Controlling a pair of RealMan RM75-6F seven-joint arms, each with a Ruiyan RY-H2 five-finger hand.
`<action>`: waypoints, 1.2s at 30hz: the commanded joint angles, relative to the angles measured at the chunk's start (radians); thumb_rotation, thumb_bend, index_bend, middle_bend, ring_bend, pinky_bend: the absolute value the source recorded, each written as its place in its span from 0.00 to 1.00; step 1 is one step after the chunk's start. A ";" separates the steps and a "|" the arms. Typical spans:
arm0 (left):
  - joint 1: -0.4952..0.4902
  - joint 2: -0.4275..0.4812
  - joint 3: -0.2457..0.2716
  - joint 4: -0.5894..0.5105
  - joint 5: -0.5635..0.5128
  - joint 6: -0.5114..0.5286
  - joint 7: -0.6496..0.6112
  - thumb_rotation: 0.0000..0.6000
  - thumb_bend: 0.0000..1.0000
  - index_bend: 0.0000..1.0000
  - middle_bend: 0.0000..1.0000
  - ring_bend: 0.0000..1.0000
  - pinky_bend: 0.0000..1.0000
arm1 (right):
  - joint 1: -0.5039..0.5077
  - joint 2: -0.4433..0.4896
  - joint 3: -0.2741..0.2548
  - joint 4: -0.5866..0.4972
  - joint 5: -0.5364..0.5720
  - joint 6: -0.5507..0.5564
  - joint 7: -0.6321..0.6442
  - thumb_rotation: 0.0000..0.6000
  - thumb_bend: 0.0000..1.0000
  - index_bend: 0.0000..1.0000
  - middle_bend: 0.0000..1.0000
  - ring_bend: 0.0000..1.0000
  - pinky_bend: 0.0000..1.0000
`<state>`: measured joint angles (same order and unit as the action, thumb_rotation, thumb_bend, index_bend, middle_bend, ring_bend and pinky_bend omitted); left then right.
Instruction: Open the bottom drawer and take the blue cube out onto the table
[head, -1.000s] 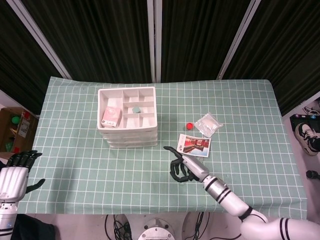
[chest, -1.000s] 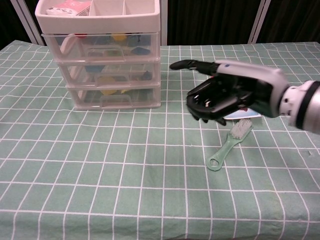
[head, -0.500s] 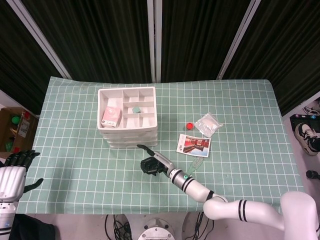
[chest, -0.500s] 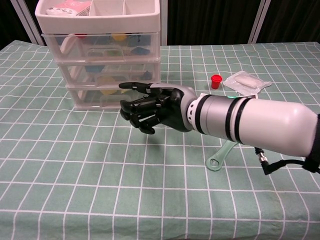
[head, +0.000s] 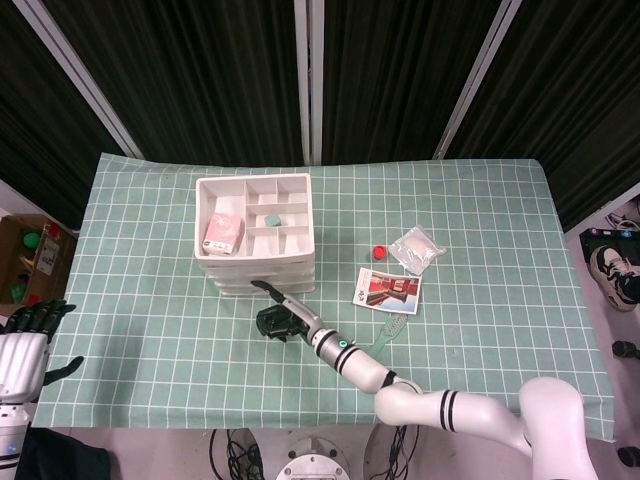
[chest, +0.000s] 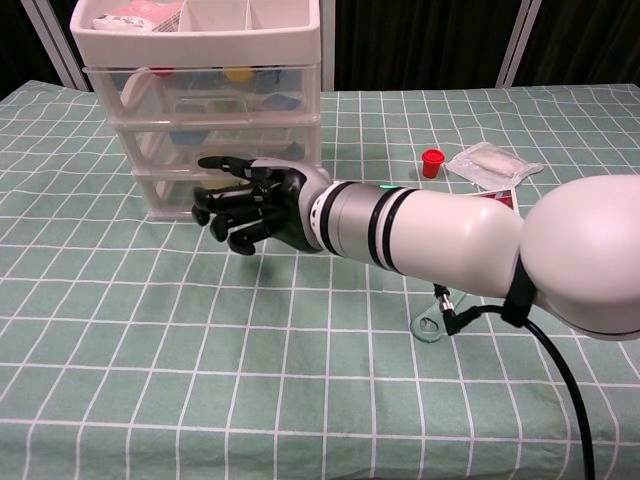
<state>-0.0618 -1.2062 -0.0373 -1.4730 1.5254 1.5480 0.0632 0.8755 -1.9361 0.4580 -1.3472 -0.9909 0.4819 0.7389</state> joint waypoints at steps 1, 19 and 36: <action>0.000 -0.001 0.000 0.003 -0.002 -0.002 -0.003 1.00 0.05 0.24 0.20 0.18 0.20 | 0.004 -0.007 0.006 0.013 0.007 0.001 -0.007 1.00 0.53 0.00 0.66 0.69 0.84; 0.000 0.003 -0.003 0.001 -0.007 -0.005 0.000 1.00 0.05 0.24 0.20 0.18 0.20 | 0.044 -0.055 0.046 0.106 0.009 -0.039 -0.020 1.00 0.61 0.17 0.67 0.69 0.84; 0.000 0.004 -0.001 -0.005 0.000 -0.003 0.005 1.00 0.05 0.24 0.21 0.18 0.20 | -0.033 -0.006 -0.006 0.005 -0.047 -0.026 -0.029 1.00 0.61 0.22 0.66 0.69 0.84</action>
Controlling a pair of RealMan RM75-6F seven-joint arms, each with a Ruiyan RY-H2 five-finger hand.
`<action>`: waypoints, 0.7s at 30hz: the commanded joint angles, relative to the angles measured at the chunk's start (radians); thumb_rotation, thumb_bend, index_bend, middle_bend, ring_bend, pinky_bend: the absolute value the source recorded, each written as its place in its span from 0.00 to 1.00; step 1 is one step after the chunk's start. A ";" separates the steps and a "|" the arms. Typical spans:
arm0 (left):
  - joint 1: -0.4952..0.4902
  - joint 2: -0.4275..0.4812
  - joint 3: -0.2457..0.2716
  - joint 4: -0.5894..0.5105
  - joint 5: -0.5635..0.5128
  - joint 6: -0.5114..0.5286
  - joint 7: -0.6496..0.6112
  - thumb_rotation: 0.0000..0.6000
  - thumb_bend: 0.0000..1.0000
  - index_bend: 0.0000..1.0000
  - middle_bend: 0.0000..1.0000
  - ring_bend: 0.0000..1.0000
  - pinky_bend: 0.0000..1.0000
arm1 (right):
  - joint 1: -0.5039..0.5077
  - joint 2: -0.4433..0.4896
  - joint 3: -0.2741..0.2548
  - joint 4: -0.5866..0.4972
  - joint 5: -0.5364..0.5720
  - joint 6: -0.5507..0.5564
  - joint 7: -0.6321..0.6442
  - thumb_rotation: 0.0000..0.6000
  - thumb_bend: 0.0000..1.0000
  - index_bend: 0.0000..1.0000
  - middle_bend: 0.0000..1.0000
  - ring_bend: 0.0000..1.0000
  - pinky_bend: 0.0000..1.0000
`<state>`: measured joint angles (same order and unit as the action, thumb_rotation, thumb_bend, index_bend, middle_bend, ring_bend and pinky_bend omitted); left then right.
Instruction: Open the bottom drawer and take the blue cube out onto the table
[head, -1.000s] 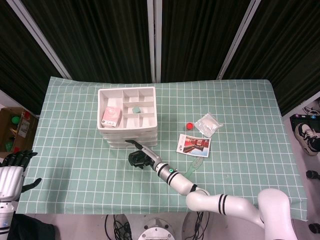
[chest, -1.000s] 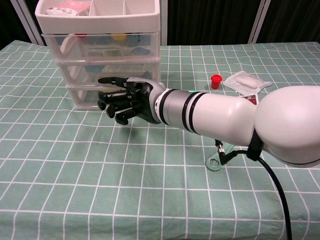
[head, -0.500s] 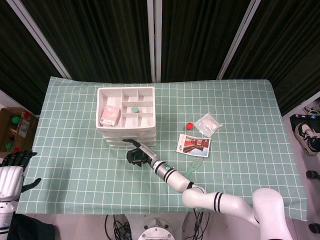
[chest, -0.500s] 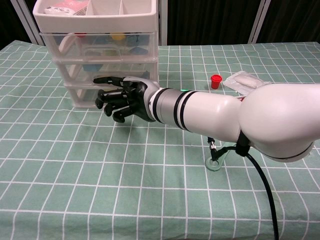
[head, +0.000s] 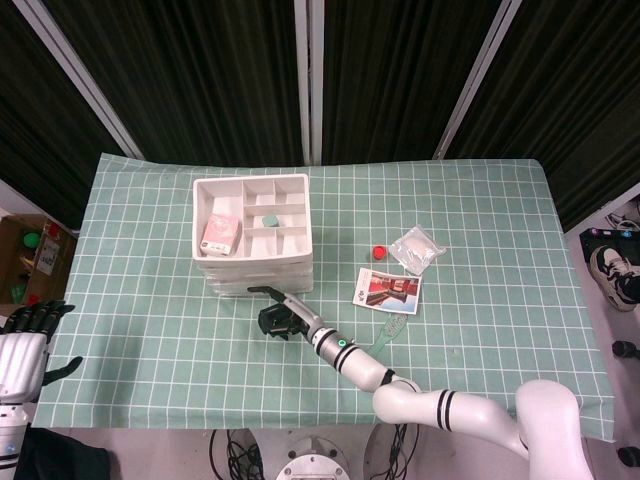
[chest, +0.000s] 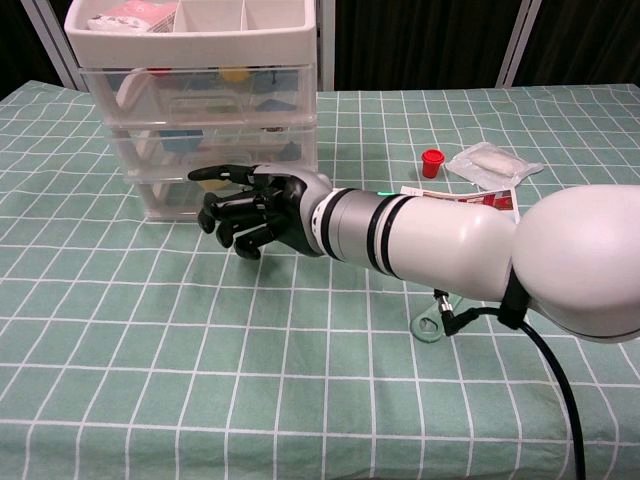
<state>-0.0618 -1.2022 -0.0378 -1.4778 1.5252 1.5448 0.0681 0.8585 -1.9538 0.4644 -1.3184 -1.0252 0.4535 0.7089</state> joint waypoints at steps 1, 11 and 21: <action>0.000 0.000 0.000 0.000 0.001 0.001 0.001 1.00 0.05 0.24 0.21 0.18 0.20 | -0.023 0.018 -0.018 -0.037 -0.022 0.003 0.001 1.00 0.61 0.22 0.66 0.69 0.84; 0.007 -0.002 0.002 0.004 0.000 0.009 -0.005 1.00 0.05 0.24 0.20 0.18 0.20 | -0.067 0.141 -0.118 -0.182 -0.164 0.083 -0.159 1.00 0.61 0.05 0.65 0.69 0.84; 0.005 -0.004 -0.001 0.002 0.005 0.012 -0.006 1.00 0.05 0.24 0.21 0.18 0.20 | -0.063 0.287 -0.174 -0.333 -0.173 0.265 -0.599 1.00 0.61 0.04 0.65 0.69 0.86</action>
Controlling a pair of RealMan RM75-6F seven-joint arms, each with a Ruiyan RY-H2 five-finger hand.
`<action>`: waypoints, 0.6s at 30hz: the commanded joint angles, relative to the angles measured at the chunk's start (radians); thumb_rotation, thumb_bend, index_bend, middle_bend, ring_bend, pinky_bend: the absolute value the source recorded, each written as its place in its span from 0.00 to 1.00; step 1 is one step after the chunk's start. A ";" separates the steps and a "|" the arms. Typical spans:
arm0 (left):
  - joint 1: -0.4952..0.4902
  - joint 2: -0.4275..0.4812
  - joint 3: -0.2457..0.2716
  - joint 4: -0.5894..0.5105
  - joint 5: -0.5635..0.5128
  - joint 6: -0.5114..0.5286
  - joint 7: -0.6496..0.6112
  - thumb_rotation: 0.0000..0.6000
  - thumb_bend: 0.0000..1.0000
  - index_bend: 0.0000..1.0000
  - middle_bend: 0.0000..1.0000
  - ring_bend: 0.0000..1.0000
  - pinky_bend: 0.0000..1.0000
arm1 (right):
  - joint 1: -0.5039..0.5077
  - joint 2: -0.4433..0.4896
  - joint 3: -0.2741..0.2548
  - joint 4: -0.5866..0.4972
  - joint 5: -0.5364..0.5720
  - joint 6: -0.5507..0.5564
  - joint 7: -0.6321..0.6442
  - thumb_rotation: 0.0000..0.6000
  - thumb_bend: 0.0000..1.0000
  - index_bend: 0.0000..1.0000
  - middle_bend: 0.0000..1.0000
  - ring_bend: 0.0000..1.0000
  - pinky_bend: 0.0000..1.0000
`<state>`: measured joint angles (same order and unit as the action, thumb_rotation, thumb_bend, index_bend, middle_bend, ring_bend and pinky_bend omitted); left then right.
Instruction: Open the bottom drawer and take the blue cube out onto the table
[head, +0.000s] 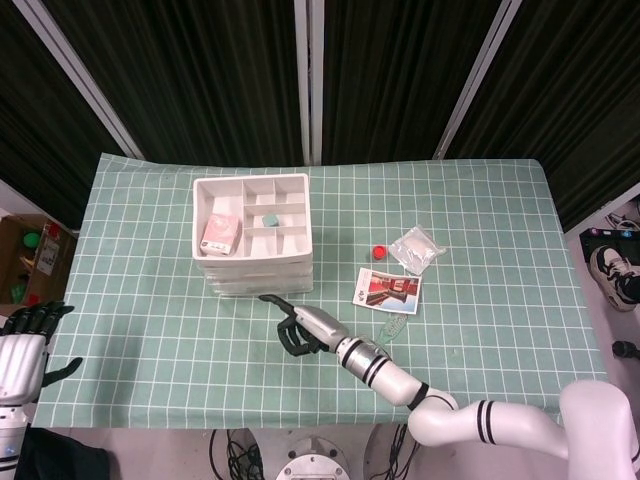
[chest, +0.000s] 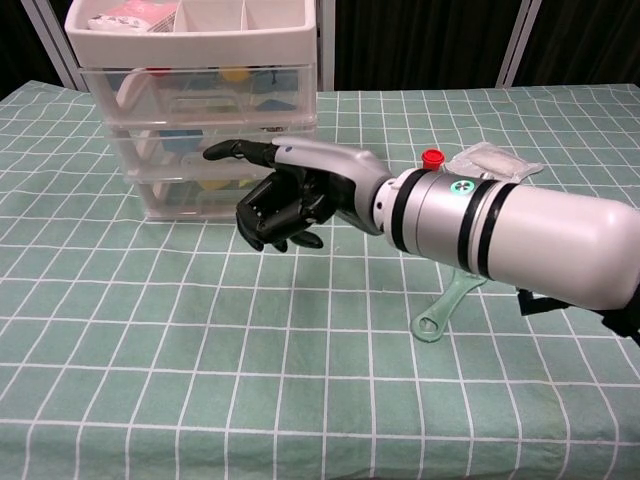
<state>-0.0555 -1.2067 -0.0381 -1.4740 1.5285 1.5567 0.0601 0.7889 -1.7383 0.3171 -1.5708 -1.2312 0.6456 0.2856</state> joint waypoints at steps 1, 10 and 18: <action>-0.002 0.001 -0.001 -0.003 0.002 -0.001 0.004 1.00 0.05 0.24 0.20 0.18 0.20 | 0.016 0.077 -0.024 -0.089 0.065 0.072 -0.205 1.00 0.61 0.04 0.65 0.69 0.86; 0.000 0.003 0.000 -0.006 -0.005 -0.005 0.006 1.00 0.05 0.24 0.21 0.18 0.20 | 0.068 0.053 -0.015 -0.068 0.217 0.107 -0.311 1.00 0.61 0.04 0.65 0.69 0.86; -0.005 0.002 -0.004 -0.001 -0.005 -0.009 0.004 1.00 0.05 0.24 0.21 0.18 0.20 | 0.089 0.039 -0.011 -0.047 0.260 0.123 -0.321 1.00 0.61 0.04 0.65 0.69 0.86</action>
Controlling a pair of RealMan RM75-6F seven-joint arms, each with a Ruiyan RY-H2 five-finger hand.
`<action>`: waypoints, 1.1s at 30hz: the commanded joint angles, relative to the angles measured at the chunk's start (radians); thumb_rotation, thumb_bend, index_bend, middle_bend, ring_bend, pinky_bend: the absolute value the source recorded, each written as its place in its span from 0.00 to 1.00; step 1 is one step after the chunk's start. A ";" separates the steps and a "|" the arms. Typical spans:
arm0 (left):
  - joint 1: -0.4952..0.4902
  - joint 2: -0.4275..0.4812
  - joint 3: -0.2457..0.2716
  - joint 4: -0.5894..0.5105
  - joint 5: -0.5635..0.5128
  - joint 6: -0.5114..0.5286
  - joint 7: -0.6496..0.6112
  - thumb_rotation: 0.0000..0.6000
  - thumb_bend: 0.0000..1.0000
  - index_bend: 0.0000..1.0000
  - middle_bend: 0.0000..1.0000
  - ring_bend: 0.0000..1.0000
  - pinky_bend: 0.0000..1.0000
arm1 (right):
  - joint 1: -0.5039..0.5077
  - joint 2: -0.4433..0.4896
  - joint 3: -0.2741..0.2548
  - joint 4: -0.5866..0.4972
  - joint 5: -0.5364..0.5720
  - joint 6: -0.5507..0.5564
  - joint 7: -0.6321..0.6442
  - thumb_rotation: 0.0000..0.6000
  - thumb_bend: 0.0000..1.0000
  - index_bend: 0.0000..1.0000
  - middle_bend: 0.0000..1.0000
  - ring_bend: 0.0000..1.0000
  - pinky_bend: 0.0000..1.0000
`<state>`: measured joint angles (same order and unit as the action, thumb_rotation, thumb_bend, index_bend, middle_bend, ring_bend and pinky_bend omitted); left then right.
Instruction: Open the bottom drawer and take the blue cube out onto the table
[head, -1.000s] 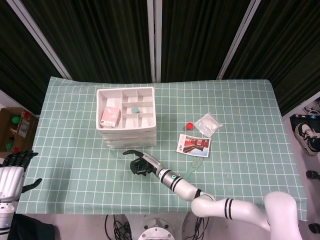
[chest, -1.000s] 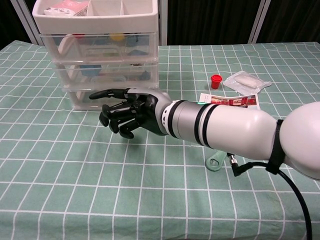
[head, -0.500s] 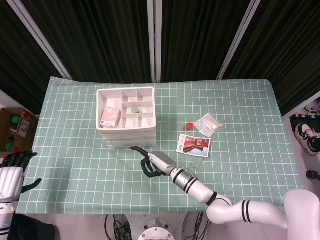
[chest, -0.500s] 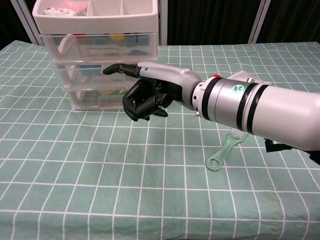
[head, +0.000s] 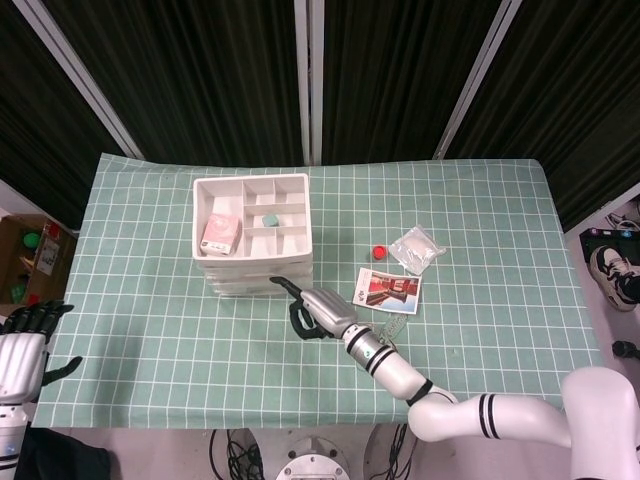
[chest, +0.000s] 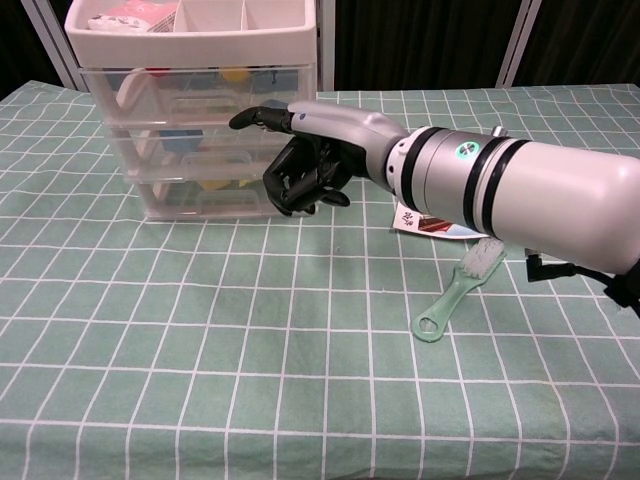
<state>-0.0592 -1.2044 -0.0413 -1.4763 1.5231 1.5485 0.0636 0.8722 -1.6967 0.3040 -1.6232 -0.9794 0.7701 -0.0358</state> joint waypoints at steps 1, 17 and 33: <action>-0.002 -0.001 -0.001 0.003 0.000 -0.002 0.000 1.00 0.05 0.24 0.21 0.18 0.20 | 0.010 -0.004 0.003 0.010 0.016 -0.005 0.001 1.00 0.61 0.04 0.65 0.69 0.86; -0.002 -0.008 0.000 0.013 -0.004 -0.007 -0.008 1.00 0.05 0.24 0.20 0.18 0.20 | 0.073 -0.026 0.010 0.069 0.106 -0.041 -0.009 1.00 0.61 0.05 0.65 0.69 0.86; 0.001 -0.010 0.001 0.014 -0.004 -0.001 -0.008 1.00 0.05 0.24 0.21 0.18 0.20 | 0.079 0.103 0.003 -0.060 0.191 -0.126 0.046 1.00 0.61 0.28 0.67 0.70 0.88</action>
<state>-0.0577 -1.2145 -0.0407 -1.4625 1.5187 1.5469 0.0557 0.9566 -1.6075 0.3135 -1.6670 -0.7906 0.6546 -0.0013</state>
